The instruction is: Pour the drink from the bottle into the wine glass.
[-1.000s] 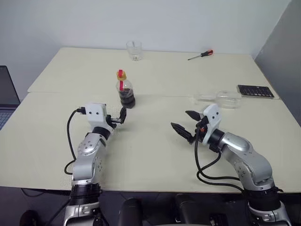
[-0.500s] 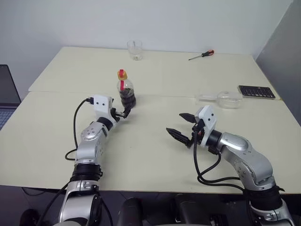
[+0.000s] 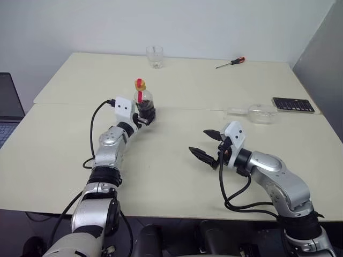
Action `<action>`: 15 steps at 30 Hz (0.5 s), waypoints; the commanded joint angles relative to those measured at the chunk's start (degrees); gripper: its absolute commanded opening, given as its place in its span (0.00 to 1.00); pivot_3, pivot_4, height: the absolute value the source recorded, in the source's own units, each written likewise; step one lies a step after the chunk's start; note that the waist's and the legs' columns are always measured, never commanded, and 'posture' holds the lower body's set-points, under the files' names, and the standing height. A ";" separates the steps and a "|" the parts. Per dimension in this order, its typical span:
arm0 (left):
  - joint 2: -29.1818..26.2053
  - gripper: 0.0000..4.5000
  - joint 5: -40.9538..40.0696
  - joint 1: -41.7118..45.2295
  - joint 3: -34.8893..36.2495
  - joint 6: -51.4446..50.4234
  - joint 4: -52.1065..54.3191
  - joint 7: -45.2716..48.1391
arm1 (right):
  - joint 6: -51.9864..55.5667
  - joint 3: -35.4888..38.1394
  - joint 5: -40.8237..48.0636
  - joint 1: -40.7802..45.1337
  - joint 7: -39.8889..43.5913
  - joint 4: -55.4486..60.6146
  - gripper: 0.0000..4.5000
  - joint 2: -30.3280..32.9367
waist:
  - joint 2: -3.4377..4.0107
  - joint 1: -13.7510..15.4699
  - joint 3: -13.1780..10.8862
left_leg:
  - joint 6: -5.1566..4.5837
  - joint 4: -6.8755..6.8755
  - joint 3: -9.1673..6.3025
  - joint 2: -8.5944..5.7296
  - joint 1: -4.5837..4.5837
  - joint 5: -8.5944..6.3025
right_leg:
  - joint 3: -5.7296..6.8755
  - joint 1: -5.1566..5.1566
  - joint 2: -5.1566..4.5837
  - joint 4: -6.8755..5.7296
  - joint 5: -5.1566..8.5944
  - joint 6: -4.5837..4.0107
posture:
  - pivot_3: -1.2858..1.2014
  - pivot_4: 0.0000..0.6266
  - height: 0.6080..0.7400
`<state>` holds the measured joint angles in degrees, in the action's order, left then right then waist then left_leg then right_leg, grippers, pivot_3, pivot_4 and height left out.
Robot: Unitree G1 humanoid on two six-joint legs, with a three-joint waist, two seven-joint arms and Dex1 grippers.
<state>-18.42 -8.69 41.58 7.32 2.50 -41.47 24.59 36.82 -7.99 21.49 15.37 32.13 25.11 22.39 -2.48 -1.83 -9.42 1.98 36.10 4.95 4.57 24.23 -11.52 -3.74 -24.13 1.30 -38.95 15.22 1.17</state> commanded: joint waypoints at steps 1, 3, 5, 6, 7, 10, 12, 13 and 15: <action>-0.17 0.99 0.49 2.74 0.30 3.01 -2.26 0.14 | -0.54 0.68 0.10 -0.04 -0.44 3.10 1.00 0.38 | 0.00 0.00 0.00 | 0.00 0.00 0.00 0.00 0.00 0.00 | 0.00 0.00 0.00 0.00 0.00 0.00 | 0.52 0.24 1.00; 0.00 0.99 0.69 4.44 0.07 4.21 -4.59 0.46 | -0.50 0.66 -0.01 -0.14 -0.71 3.33 1.00 0.41 | -0.01 0.02 -0.01 | 0.00 0.00 0.00 0.00 0.02 0.00 | 0.02 -0.01 0.00 0.00 0.00 0.00 | 0.52 0.24 1.00; 0.19 0.99 0.92 6.47 0.02 5.35 -7.39 0.45 | -0.35 0.69 -0.05 -0.33 -1.06 3.68 1.00 0.44 | -0.01 0.09 -0.01 | 0.00 0.02 -0.01 0.00 0.04 0.00 | 0.05 -0.01 0.00 0.00 0.00 0.00 | 0.52 0.24 1.00; 0.31 0.99 1.14 7.46 -0.04 6.00 -8.82 0.37 | -0.28 0.80 -0.01 -0.39 -1.19 3.77 1.00 0.52 | -0.02 0.11 -0.01 | 0.00 0.03 -0.02 0.00 0.05 0.00 | 0.07 -0.01 -0.01 0.00 0.00 0.00 | 0.52 0.24 1.00; 0.43 0.99 1.31 8.34 -0.05 6.56 -10.18 0.32 | -0.21 0.89 0.01 -0.46 -1.36 3.86 1.00 0.59 | -0.01 0.12 -0.01 | 0.00 0.04 -0.02 0.00 0.07 0.00 | 0.08 -0.01 -0.01 0.00 0.00 0.00 | 0.52 0.24 1.00; 0.63 0.99 2.11 10.72 -0.30 8.41 -14.42 -0.05 | 0.03 1.01 -0.02 -0.72 -1.85 4.18 1.00 0.73 | -0.01 0.08 -0.01 | 0.00 0.04 -0.01 -0.01 0.09 0.00 | 0.07 -0.01 -0.01 0.01 0.00 0.00 | 0.52 0.24 1.00; 0.75 0.99 2.71 12.63 -0.42 9.00 -17.48 -0.65 | 0.19 1.09 -0.01 -0.90 -2.11 4.49 1.00 0.85 | -0.01 -0.05 -0.01 | 0.00 0.04 -0.01 -0.01 0.09 0.00 | 0.07 -0.02 -0.01 0.01 0.00 0.00 | 0.52 0.24 1.00; 0.84 0.99 2.88 13.28 -0.40 8.99 -18.45 -0.71 | 0.23 1.13 0.02 -1.03 -2.24 4.66 1.00 0.91 | -0.02 0.02 -0.01 | 0.00 0.03 -0.02 0.00 0.08 0.00 | 0.07 -0.03 -0.01 0.00 0.00 0.00 | 0.52 0.24 1.00; 0.96 0.91 3.27 14.17 -0.36 9.40 -20.28 -0.91 | 0.27 1.12 0.03 -1.20 -2.53 4.90 1.00 1.03 | -0.02 0.10 -0.01 | 0.00 0.04 -0.07 0.00 0.12 0.01 | 0.16 -0.04 0.00 -0.01 0.00 0.00 | 0.52 0.24 1.00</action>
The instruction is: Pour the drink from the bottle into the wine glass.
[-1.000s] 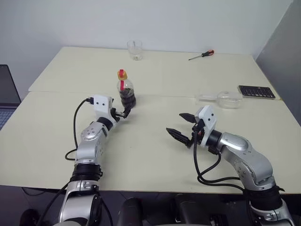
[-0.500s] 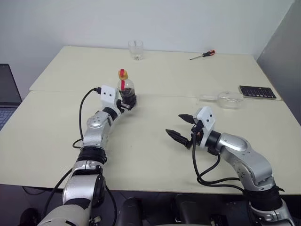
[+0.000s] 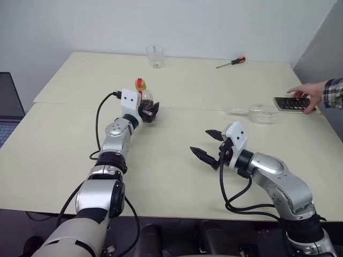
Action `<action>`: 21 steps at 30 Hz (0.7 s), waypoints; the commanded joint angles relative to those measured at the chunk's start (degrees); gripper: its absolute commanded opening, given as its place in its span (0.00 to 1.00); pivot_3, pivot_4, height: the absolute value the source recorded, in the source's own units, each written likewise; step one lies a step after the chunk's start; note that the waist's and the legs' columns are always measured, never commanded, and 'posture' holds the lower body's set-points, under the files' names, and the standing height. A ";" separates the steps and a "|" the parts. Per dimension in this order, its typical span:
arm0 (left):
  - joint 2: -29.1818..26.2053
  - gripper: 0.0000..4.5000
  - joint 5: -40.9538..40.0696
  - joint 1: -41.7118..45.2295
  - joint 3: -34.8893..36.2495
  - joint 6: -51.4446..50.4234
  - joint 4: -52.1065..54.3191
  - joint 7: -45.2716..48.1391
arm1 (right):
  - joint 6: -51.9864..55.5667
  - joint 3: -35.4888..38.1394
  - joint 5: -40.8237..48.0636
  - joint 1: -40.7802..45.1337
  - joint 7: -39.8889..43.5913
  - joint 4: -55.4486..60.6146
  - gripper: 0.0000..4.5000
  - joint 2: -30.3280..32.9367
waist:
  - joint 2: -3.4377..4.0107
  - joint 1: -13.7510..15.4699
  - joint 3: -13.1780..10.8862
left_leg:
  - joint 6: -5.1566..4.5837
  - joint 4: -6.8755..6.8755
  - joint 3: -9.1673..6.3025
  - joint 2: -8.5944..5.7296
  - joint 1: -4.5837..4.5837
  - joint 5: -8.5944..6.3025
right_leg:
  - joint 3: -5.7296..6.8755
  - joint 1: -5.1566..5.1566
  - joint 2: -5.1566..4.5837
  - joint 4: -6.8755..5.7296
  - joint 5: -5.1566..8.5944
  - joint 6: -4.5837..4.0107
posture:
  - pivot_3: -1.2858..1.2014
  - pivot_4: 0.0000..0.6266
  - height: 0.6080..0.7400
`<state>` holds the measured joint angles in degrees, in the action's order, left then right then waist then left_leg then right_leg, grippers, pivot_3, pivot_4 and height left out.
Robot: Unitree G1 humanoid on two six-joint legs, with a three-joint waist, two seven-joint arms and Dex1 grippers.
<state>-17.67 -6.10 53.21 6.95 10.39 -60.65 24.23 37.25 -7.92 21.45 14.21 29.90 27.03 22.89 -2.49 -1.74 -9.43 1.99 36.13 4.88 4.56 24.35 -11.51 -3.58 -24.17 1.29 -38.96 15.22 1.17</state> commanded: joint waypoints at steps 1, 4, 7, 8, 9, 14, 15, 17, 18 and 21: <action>0.25 0.87 0.77 2.76 0.09 1.74 -1.73 -0.55 | -0.13 1.08 0.08 -0.13 -0.43 3.12 1.00 0.57 | 0.00 0.01 0.00 | 0.00 0.01 0.00 -0.01 0.00 0.00 | 0.00 0.00 0.00 0.00 0.00 0.00 | 0.52 0.24 1.00; 0.46 0.67 0.91 2.80 0.29 2.27 -2.69 -0.41 | -0.38 1.27 -0.41 -0.42 -1.11 3.41 1.00 0.68 | 0.00 0.01 0.00 | 0.00 0.03 0.03 -0.02 0.01 0.00 | -0.02 0.01 -0.02 0.00 0.00 0.00 | 0.52 0.24 1.00; 0.40 0.52 0.72 2.36 0.59 2.70 -2.34 -0.35 | -1.67 3.21 -2.30 0.81 -4.76 1.97 1.00 -0.41 | 0.00 0.01 0.00 | 0.00 0.03 0.01 -0.01 0.01 0.00 | 0.00 0.00 -0.02 0.00 0.00 0.00 | 0.52 0.24 1.00; 0.30 0.48 0.84 2.11 0.48 2.84 -1.70 -0.47 | -1.01 4.39 -2.39 1.36 -6.42 1.37 1.00 -1.08 | 0.00 0.01 0.00 | 0.00 0.03 0.01 -0.01 0.01 0.00 | 0.00 0.00 -0.02 -0.01 0.00 0.00 | 0.52 0.24 1.00; 0.25 0.46 0.91 1.80 0.29 2.87 -0.71 -0.23 | 0.44 5.15 -2.34 1.88 -7.47 0.95 1.00 -1.34 | 0.00 0.00 0.00 | 0.00 0.04 0.01 -0.01 0.01 0.00 | -0.01 0.00 -0.02 -0.01 0.00 0.00 | 0.52 0.24 1.00; 1.46 0.43 0.77 -2.29 -1.64 -2.49 11.72 0.92 | 8.71 7.02 -1.31 7.82 -9.58 1.96 1.00 -0.14 | 0.01 -0.06 -0.01 | 0.02 0.04 0.05 0.01 0.04 0.01 | -0.04 -0.04 -0.02 -0.03 -0.05 -0.08 | 0.52 0.24 1.00; 1.86 0.43 0.76 -3.73 -2.24 -4.87 15.58 0.82 | 11.73 7.41 -0.19 10.16 -9.97 3.03 1.00 -0.18 | 0.01 -0.06 -0.01 | 0.02 0.03 0.04 0.02 0.07 0.01 | -0.02 -0.07 -0.02 -0.03 -0.12 -0.21 | 0.52 0.24 1.00; 3.03 0.42 0.87 -7.72 -4.17 -11.90 26.71 -0.32 | 15.93 9.05 3.78 17.48 -9.99 4.03 1.00 -2.01 | 0.04 -0.18 -0.02 | 0.03 0.03 0.05 0.03 0.09 0.02 | -0.04 -0.11 -0.02 -0.06 -0.14 -0.24 | 0.52 0.24 1.00; 3.44 0.41 1.56 -9.74 -5.72 -15.09 32.28 -0.56 | 18.79 9.63 5.70 20.86 -9.99 4.09 1.00 -2.68 | 0.07 -0.40 -0.04 | 0.03 0.03 0.06 0.03 0.13 0.02 | -0.07 -0.17 -0.02 -0.08 -0.14 -0.24 | 0.52 0.24 1.00; 5.14 0.39 2.40 -13.82 -8.74 -23.74 44.68 -1.95 | 23.33 9.21 7.27 27.72 -10.57 3.14 1.00 -3.37 | 0.09 -0.11 -0.04 | 0.04 0.03 0.00 0.05 0.18 0.02 | -0.04 -0.21 -0.02 -0.11 -0.16 -0.28 | 0.52 0.24 1.00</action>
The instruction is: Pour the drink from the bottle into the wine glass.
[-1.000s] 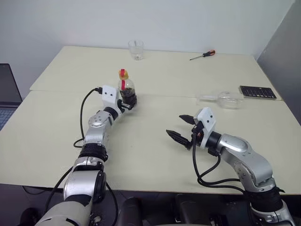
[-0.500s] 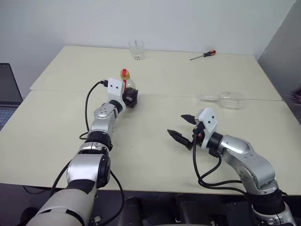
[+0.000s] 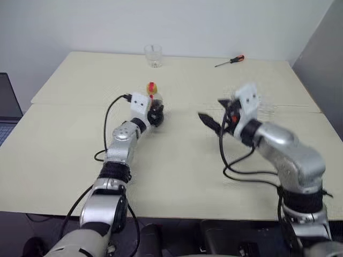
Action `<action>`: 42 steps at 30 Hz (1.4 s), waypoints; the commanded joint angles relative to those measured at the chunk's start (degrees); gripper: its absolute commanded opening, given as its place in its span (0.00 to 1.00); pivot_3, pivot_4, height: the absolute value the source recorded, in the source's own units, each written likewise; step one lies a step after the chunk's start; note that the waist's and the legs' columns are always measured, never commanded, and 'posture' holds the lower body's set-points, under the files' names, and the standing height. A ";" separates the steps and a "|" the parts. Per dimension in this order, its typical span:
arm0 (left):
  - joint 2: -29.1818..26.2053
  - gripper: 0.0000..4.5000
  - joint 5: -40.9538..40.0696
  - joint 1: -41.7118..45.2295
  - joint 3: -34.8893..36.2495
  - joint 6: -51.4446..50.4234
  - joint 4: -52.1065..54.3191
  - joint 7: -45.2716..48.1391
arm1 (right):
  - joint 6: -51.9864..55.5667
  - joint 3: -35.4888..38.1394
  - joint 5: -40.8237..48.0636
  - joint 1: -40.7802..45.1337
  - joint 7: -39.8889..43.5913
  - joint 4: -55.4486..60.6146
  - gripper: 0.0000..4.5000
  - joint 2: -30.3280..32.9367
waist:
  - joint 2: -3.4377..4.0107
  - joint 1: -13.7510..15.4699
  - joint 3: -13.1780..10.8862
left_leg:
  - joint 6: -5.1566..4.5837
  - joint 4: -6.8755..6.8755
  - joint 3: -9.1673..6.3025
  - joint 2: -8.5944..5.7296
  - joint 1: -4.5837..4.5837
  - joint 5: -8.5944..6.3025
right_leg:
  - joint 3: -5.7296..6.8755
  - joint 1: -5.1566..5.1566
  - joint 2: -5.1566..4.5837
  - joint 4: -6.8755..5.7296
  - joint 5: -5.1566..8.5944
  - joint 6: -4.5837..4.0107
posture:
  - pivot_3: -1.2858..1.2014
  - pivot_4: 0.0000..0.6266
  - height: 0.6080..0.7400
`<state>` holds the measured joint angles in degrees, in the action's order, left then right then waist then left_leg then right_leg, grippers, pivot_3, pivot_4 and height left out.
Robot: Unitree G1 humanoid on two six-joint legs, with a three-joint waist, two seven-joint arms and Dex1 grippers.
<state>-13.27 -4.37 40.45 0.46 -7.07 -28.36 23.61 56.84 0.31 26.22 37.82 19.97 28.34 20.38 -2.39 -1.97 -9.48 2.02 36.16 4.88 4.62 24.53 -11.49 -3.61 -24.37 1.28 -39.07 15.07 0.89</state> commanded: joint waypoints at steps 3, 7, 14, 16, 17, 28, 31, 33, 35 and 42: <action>2.68 0.37 -0.04 -3.50 -3.67 -11.34 19.41 -1.94 | 4.43 4.26 5.32 8.12 -3.21 0.99 1.00 -5.25 | -0.01 0.25 0.01 | 0.00 0.01 -0.09 0.01 0.08 0.00 | 0.01 0.00 0.00 0.01 0.02 -0.06 | 0.52 0.24 1.00; 5.75 0.35 -0.34 -6.65 -7.07 -14.99 25.83 -1.67 | 8.00 4.29 5.94 9.38 -5.44 0.85 1.00 -6.70 | -0.01 0.30 0.02 | -0.01 0.12 -0.09 -0.06 0.17 0.00 | 0.01 -0.01 -0.13 0.01 0.01 -0.06 | 0.52 0.24 1.00; 8.37 0.33 0.17 -6.76 -8.02 -17.27 27.79 -3.45 | 13.21 3.13 4.79 10.20 -7.56 -1.78 1.00 -6.44 | 0.00 0.14 0.02 | -0.05 0.35 -0.11 -0.14 0.23 0.00 | 0.04 0.01 -0.24 -0.01 0.02 -0.03 | 0.52 0.24 1.00; 8.53 0.32 0.15 -6.51 -8.06 -17.26 27.56 -3.64 | 13.63 2.67 4.72 10.63 -7.63 -2.05 1.00 -6.41 | 0.00 0.00 0.02 | -0.06 0.35 -0.12 -0.11 0.23 0.00 | 0.03 0.01 -0.17 -0.01 0.02 -0.02 | 0.52 0.24 1.00; 8.59 0.31 0.12 -6.44 -8.04 -17.27 27.52 -3.68 | 13.81 2.42 4.62 10.76 -7.69 -2.14 1.00 -6.37 | 0.00 0.00 0.01 | -0.06 0.34 -0.13 -0.08 0.23 0.00 | 0.03 0.01 -0.13 -0.01 0.02 -0.03 | 0.52 0.24 1.00; 8.67 0.29 1.28 -5.55 -10.09 -15.17 26.61 -2.70 | 10.22 1.81 2.19 11.92 -9.35 -6.10 1.00 -7.98 | 0.00 0.13 0.01 | -0.06 0.33 -0.11 -0.11 0.25 0.00 | 0.04 0.01 -0.15 0.01 0.02 -0.01 | 0.52 0.24 1.00; 8.75 0.28 1.33 -5.59 -10.26 -15.05 26.65 -2.66 | 10.13 1.89 1.53 11.91 -9.62 -6.67 1.00 -8.12 | 0.00 0.13 0.01 | -0.06 0.33 -0.14 -0.09 0.25 0.00 | 0.04 0.01 -0.15 0.02 0.02 -0.02 | 0.52 0.24 1.00; 8.71 0.28 1.35 -5.52 -10.34 -14.88 26.50 -2.56 | 9.89 1.72 1.33 11.85 -9.59 -6.75 1.00 -8.00 | 0.00 0.14 0.01 | -0.06 0.32 -0.15 -0.08 0.25 0.00 | 0.04 0.00 -0.14 0.02 0.02 -0.02 | 0.52 0.24 1.00; 8.69 0.28 1.42 -5.50 -10.55 -14.69 26.52 -2.38 | 9.70 1.66 1.13 11.74 -9.69 -6.81 1.00 -8.00 | 0.00 0.11 0.01 | -0.06 0.32 -0.15 -0.08 0.25 0.00 | 0.03 0.00 -0.13 0.02 0.02 -0.01 | 0.52 0.24 1.00; 8.84 0.26 1.27 -5.73 -11.00 -14.57 27.28 -2.17 | 9.56 1.91 0.93 11.00 -10.37 -7.19 0.73 -8.37 | 0.00 0.11 0.01 | -0.06 0.32 -0.14 -0.08 0.25 0.00 | 0.03 0.00 -0.13 0.02 0.03 0.00 | 0.52 0.24 1.00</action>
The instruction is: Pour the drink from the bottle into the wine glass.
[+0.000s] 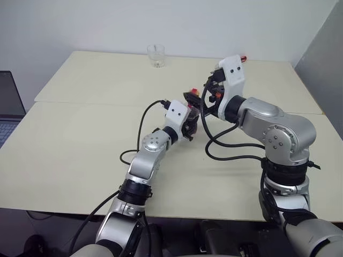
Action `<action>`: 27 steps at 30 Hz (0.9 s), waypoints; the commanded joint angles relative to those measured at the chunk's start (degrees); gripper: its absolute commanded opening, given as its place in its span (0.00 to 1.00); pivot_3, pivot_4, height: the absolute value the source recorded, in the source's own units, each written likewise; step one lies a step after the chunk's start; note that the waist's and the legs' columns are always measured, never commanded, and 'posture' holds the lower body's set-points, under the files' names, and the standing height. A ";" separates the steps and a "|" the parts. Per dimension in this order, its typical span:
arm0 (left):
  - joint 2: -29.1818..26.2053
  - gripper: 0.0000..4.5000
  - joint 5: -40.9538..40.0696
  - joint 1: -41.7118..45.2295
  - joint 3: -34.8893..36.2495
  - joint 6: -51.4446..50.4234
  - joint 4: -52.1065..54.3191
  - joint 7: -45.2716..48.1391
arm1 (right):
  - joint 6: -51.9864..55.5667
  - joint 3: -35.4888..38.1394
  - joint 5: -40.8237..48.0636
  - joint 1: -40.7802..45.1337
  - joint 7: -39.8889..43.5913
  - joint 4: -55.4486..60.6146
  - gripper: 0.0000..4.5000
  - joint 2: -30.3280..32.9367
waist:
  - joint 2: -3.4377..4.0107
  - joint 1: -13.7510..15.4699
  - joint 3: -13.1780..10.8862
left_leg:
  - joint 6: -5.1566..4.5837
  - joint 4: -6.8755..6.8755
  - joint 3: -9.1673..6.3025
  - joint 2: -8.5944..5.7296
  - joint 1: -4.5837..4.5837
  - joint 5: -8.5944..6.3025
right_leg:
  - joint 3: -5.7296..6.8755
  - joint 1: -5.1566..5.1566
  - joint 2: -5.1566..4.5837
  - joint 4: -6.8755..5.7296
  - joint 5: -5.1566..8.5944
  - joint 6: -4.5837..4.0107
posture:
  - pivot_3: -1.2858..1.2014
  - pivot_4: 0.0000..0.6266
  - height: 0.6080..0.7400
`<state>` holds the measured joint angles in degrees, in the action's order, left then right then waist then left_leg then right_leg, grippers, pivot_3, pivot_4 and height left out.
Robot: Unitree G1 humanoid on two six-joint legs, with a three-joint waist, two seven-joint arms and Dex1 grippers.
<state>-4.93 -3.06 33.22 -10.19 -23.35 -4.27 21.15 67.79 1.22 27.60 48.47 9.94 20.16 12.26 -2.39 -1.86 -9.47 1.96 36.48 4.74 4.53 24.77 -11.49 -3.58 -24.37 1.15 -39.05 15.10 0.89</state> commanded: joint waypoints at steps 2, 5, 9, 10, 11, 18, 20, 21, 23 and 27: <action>0.49 0.26 -0.06 1.64 -0.33 1.82 3.01 0.25 | -1.51 1.01 -0.39 0.31 -0.29 0.73 0.72 -0.26 | 0.00 0.00 0.00 | 0.00 0.00 0.00 0.00 0.00 0.00 | 0.00 0.00 0.00 0.00 0.00 0.00 | 0.52 0.24 1.00; 0.59 0.25 -0.14 1.59 -0.16 2.00 3.03 0.05 | -1.51 1.12 -0.12 0.34 -0.15 0.52 0.72 -0.42 | 0.00 0.00 0.00 | 0.00 0.00 0.00 0.00 0.00 0.00 | 0.00 0.00 0.00 0.00 0.00 0.00 | 0.52 0.24 1.00; 0.66 0.24 -0.04 1.72 -0.07 2.47 2.88 -0.18 | -0.96 1.10 0.42 0.28 0.30 0.47 0.72 -0.46 | 0.00 0.00 0.00 | 0.00 0.00 0.00 0.00 0.00 0.00 | 0.00 0.00 0.00 0.00 0.00 0.00 | 0.52 0.24 1.00; 0.67 0.24 0.02 1.74 -0.08 2.69 2.88 -0.27 | -0.73 1.09 0.63 0.26 0.47 0.54 0.72 -0.47 | 0.00 0.00 0.00 | 0.00 0.00 0.00 0.00 0.00 0.00 | 0.00 0.00 0.00 0.00 0.00 0.00 | 0.52 0.24 1.00; 0.67 0.24 0.08 1.73 -0.10 2.96 2.91 -0.38 | -0.53 1.16 0.81 0.24 0.55 0.59 0.72 -0.51 | 0.00 0.01 0.00 | 0.00 0.00 0.00 0.00 0.00 0.00 | 0.00 0.00 0.00 0.00 0.00 0.01 | 0.52 0.24 1.00; 0.62 0.23 -0.18 0.53 -0.19 5.21 3.41 -0.37 | 0.46 2.28 2.01 -0.04 0.68 0.90 0.72 -0.96 | 0.00 0.01 0.00 | 0.00 -0.01 -0.01 0.01 0.00 0.00 | 0.00 0.00 0.00 0.01 0.01 0.01 | 0.52 0.24 1.00; 0.67 0.23 -0.52 -0.08 -0.18 5.79 3.38 -0.03 | 1.05 2.76 2.48 -0.32 0.84 1.44 0.72 -0.98 | 0.00 0.01 0.00 | 0.00 -0.01 0.00 0.00 0.00 0.00 | 0.00 0.00 0.00 0.02 0.01 0.01 | 0.52 0.24 1.00; 0.79 0.23 -0.63 -0.24 -0.18 6.12 3.26 0.00 | 1.31 3.18 2.86 -0.36 0.86 1.59 0.72 -1.19 | 0.00 0.01 0.00 | 0.00 -0.01 0.00 0.00 0.00 0.00 | 0.00 0.00 0.00 0.02 0.01 0.01 | 0.52 0.24 1.00; 1.45 0.23 -1.43 -0.65 0.14 6.78 2.98 0.10 | 1.78 4.68 3.96 -0.05 0.64 1.71 0.72 -2.07 | 0.00 0.01 0.00 | 0.00 -0.01 0.00 0.00 0.00 0.00 | -0.01 0.00 -0.01 0.02 0.00 0.01 | 0.52 0.24 1.00; 1.73 0.23 -2.05 -1.94 0.29 7.87 2.44 0.57 | 3.16 8.08 6.59 1.20 0.36 2.21 0.72 -3.10 | 0.00 0.01 0.00 | 0.00 -0.01 -0.01 0.01 0.01 0.00 | -0.01 0.00 0.00 0.02 0.01 0.01 | 0.52 0.24 1.00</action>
<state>-3.58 -4.27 31.10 -10.34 -17.92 -4.27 21.07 70.71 7.06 32.37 48.00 10.06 19.95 9.14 -2.39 -1.85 -9.47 1.96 36.46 4.73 4.55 24.78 -11.49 -3.58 -24.37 1.14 -39.03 15.10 0.90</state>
